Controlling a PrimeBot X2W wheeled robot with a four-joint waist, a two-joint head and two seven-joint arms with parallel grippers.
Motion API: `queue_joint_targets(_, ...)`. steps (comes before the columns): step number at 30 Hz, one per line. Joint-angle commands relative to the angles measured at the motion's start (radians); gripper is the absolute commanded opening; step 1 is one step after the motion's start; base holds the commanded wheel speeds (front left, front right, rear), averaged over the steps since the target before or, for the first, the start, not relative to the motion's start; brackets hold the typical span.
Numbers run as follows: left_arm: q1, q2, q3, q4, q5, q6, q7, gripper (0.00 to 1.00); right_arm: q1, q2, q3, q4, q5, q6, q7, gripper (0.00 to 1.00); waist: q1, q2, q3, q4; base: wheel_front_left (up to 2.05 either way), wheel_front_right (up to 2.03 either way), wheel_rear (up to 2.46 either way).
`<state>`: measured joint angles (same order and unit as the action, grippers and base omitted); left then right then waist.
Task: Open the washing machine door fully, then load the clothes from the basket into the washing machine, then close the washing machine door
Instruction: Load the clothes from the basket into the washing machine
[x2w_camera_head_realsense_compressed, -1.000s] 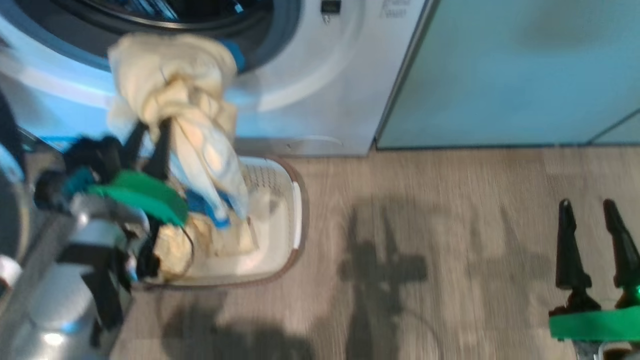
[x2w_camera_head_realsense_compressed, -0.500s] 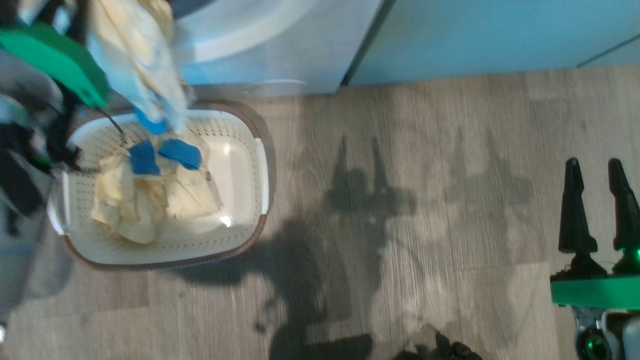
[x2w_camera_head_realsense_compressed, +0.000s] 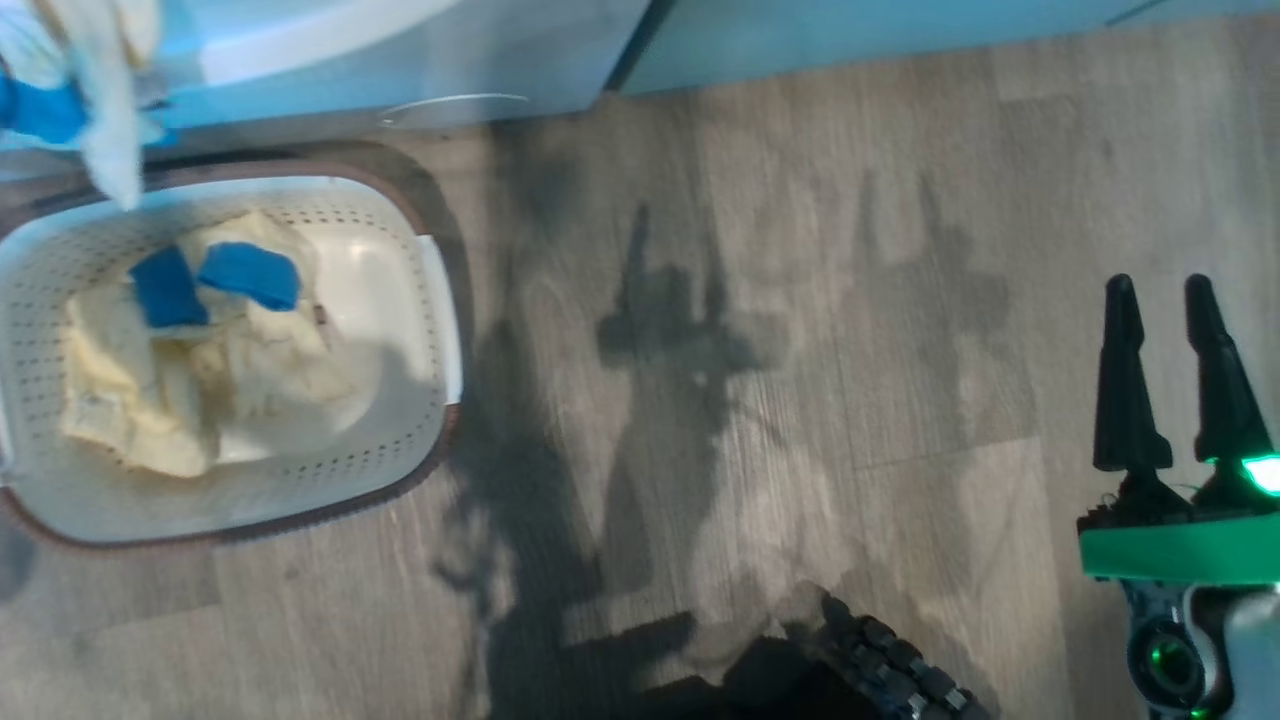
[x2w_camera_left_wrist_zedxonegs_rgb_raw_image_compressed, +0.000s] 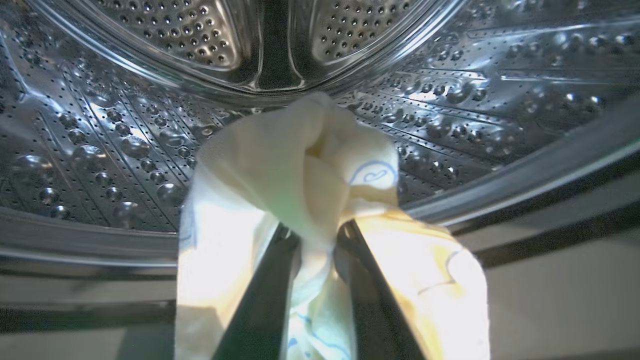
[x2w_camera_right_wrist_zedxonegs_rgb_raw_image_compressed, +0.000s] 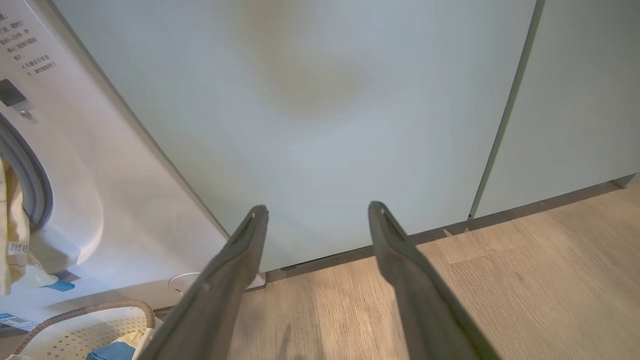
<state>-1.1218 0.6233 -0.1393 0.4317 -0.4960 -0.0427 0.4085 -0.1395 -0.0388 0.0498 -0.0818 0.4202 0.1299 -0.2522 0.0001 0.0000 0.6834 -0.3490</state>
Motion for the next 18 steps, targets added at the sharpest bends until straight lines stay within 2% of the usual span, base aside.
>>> queue_joint_targets(1,-0.061,0.073,0.029,-0.023,-0.005,-0.006,0.018,0.0,-0.009,-0.011,0.022,-0.025,0.011,0.001,-0.01,1.0,-0.0001,0.0,0.016,-0.023,0.0,0.0,0.0)
queue_joint_targets(8,-0.178,0.125,0.022,0.04,0.02,-0.017,0.029,0.0,-0.016,-0.011,0.045,-0.025,0.039,0.001,-0.01,1.0,-0.0001,0.0,0.053,-0.081,0.0,0.0,0.0)
queue_joint_targets(14,-0.249,0.161,0.021,0.09,0.068,-0.015,-0.082,0.0,-0.012,-0.011,0.061,-0.026,0.059,0.001,-0.01,1.0,-0.0001,0.0,0.089,-0.124,0.0,0.0,0.0)
queue_joint_targets(18,-0.298,0.178,0.005,0.11,0.122,-0.01,-0.198,0.0,-0.013,-0.011,0.07,-0.029,0.068,0.001,-0.01,1.0,-0.0001,0.0,0.11,-0.142,0.0,0.0,0.0)
